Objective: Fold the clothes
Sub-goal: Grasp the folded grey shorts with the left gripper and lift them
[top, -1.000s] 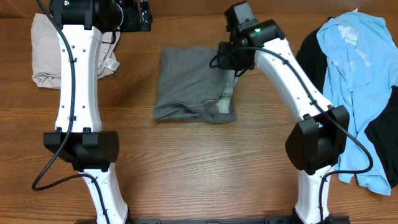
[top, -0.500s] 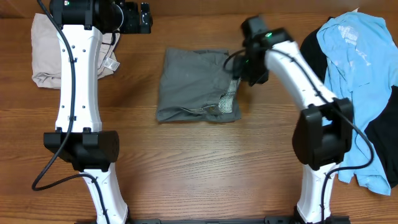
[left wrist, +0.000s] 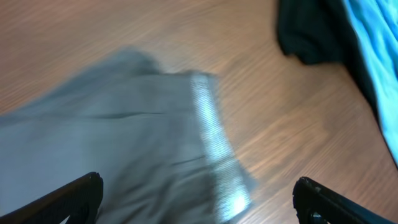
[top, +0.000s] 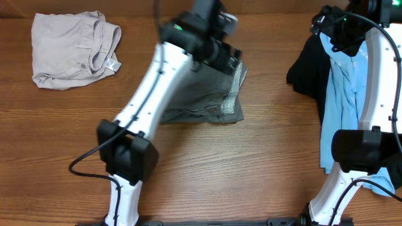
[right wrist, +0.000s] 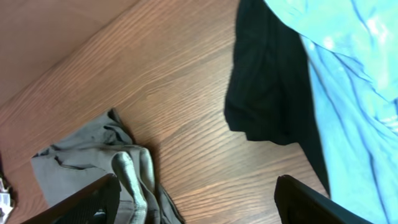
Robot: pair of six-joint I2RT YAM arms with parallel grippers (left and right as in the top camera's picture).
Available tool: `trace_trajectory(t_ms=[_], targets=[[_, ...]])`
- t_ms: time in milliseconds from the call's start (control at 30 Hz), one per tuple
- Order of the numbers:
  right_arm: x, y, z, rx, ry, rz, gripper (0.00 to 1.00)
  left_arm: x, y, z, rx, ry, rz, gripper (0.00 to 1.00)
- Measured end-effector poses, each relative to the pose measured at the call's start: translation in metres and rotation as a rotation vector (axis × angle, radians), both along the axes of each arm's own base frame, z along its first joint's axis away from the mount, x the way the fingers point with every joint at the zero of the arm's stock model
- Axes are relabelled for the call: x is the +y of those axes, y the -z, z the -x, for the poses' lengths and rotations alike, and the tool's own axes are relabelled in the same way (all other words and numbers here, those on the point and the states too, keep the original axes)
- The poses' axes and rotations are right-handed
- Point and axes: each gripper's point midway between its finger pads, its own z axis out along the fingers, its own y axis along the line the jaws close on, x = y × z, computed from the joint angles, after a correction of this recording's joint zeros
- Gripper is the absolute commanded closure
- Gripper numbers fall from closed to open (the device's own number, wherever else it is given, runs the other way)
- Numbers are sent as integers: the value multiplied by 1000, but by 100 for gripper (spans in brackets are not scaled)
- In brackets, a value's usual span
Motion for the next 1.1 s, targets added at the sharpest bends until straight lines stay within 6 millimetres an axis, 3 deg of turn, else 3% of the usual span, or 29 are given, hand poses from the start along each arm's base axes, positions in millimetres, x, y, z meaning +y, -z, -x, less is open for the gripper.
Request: trace_trajectory(t_ms=[100,267,400,567,867,1000,1100], targets=[[-5,1,2,7,10,-1,13,-33,24,24,10,65,-38,0],[-5,1,3,12,7,-1,12,-53,46,40,-8,86,-137,0],[-4,2,6,22,4,-1,12,-52,79,38,-3,64,-238,0],[-4,3,8,31,-6,3,12,-32,123,33,12,22,-403,0],[-4,4,9,36,-10,4,12,-27,151,22,23,3,-434,1],[-4,4,9,38,-12,5,12,-26,172,25,55,10,-455,6],[-3,4,10,42,-13,4,12,-25,183,24,63,17,-465,17]])
